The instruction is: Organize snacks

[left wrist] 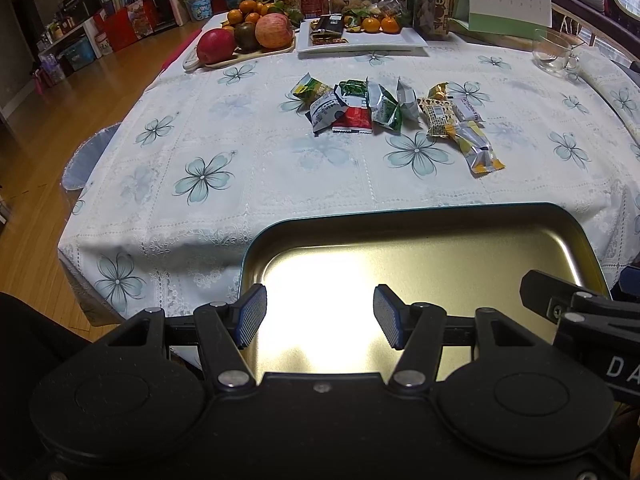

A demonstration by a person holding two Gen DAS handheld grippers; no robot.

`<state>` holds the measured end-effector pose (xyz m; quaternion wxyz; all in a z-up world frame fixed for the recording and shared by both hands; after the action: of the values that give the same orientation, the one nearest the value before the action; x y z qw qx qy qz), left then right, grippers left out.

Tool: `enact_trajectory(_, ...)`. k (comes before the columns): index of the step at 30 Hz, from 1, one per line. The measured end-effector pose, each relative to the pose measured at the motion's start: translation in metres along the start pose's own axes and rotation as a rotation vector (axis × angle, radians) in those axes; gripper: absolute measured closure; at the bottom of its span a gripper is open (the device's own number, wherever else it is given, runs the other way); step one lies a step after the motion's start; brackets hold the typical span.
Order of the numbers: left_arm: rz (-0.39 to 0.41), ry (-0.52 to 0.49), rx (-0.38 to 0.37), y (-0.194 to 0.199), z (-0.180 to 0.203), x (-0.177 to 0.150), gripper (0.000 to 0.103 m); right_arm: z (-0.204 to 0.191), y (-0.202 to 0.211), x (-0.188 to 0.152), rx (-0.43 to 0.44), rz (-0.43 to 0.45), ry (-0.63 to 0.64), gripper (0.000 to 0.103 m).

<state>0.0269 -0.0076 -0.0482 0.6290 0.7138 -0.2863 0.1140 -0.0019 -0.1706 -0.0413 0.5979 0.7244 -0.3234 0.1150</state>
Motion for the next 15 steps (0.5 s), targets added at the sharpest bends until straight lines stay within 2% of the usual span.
enact_trajectory(15, -0.093, -0.015, -0.043, -0.01, 0.0049, -0.0029, 0.041, 0.008, -0.0101, -0.0001, -0.012, -0.073, -0.044, 0.0)
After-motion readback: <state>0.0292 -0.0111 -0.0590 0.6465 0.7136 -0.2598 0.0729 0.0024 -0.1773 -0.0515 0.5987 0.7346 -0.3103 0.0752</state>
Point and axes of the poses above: each gripper's, at about its wrist camera, not at the fingertips, and y roughly against the way its jaws point, z to its right, x to its top, the point moved 3 cm from there along -y, roughly the way its jaws point, and after that the axes turned 10 degrees about -y, right-handed, at the moved point
